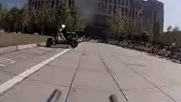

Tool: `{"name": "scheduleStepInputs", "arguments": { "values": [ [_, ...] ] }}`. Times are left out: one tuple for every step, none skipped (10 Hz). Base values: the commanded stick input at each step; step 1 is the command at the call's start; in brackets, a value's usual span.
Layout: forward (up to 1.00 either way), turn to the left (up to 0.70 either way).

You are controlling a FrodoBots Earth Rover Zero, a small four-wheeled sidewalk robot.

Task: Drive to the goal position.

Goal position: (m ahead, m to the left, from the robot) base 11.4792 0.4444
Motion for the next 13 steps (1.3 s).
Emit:
{"name": "scheduleStepInputs", "arguments": {
  "values": [
    [0.70,0.00],
    [0.70,0.00],
    [0.70,0.00],
    [0.70,0.00],
    [0.70,0.00],
    [0.70,0.00],
    [0.70,0.00],
    [0.70,0.00],
    [0.70,0.00],
    [0.70,0.00],
    [0.70,0.00],
    [0.70,0.00],
    [0.70,0.00]
  ]
}}
